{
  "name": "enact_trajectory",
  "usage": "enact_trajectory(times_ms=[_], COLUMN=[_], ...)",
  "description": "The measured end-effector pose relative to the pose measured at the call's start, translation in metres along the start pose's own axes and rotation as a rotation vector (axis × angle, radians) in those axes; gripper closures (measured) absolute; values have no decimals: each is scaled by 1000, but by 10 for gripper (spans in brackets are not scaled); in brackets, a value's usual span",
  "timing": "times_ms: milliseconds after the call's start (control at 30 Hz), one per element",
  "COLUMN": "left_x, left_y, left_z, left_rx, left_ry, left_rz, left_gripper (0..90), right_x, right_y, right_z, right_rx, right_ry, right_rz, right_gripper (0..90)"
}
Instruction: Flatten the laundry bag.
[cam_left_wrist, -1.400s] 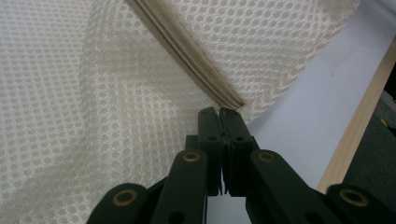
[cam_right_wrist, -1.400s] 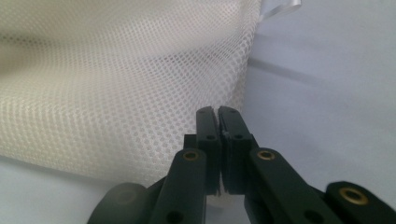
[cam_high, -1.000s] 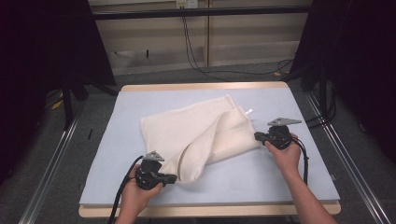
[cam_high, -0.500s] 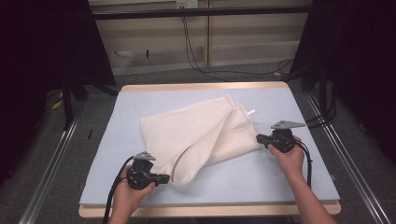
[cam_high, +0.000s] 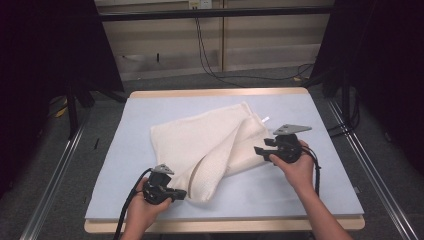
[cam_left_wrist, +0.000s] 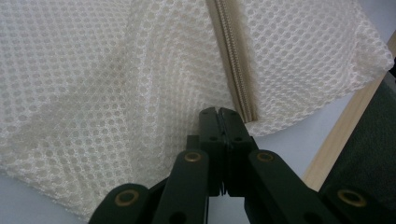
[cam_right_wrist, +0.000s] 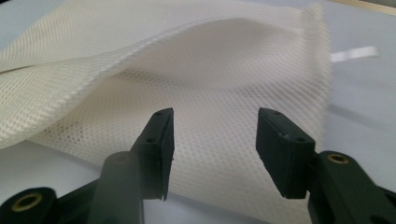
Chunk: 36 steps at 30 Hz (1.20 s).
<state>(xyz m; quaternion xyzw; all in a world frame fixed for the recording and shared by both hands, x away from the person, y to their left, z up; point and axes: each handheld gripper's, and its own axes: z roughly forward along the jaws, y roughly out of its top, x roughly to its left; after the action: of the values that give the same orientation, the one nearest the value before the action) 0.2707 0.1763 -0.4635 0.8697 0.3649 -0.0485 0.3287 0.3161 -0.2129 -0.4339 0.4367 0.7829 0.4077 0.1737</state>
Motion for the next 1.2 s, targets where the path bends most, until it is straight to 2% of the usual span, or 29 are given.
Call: enact_trajectory(times_ms=[33, 67, 167, 267, 300, 367, 567, 667, 733, 833, 900, 967, 1067, 1200], left_x=[0, -1, 1, 1, 0, 2, 0, -1, 0, 1, 1, 1, 1, 2], left_y=[0, 0, 1, 1, 1, 2, 2, 2, 2, 2, 2, 2, 2, 4], left_z=[0, 1, 1, 1, 2, 1, 2, 2, 2, 2, 2, 1, 1, -2], left_rx=[1, -16, -4, 1, -8, 11, -5, -9, -8, 0, -1, 0, -15, -13], left_ry=[-3, -1, -10, -8, -6, -7, -7, -8, -8, -11, -10, -8, -15, -21], left_rz=[0, -20, -6, 2, -8, 21, 3, -3, -2, 11, 14, 16, -1, 12], left_gripper=[888, 888, 888, 888, 888, 888, 888, 888, 888, 888, 887, 885, 883, 878], right_x=[7, 12, 28, 37, 39, 44, 58, 61, 61, 62, 63, 65, 66, 66], right_y=[3, 6, 13, 17, 18, 21, 32, 33, 32, 31, 30, 29, 27, 24], right_z=[4, 8, 19, 30, 31, 34, 43, 49, 51, 53, 54, 54, 54, 53], right_rx=[1, 2, 12, 25, 24, 7, 15, 44, 57, 89, 111, 125, 133, 131], right_ry=[18, 46, 92, 102, 115, 143, 189, 194, 231, 269, 288, 269, 267, 255], right_rz=[-6, -3, -15, -16, -7, 14, 60, 69, 103, 123, 119, 92, 71, 46], right_gripper=[461, 450, 443, 426, 441, 449, 463, 541, 643, 747, 842, 900, 900, 900])
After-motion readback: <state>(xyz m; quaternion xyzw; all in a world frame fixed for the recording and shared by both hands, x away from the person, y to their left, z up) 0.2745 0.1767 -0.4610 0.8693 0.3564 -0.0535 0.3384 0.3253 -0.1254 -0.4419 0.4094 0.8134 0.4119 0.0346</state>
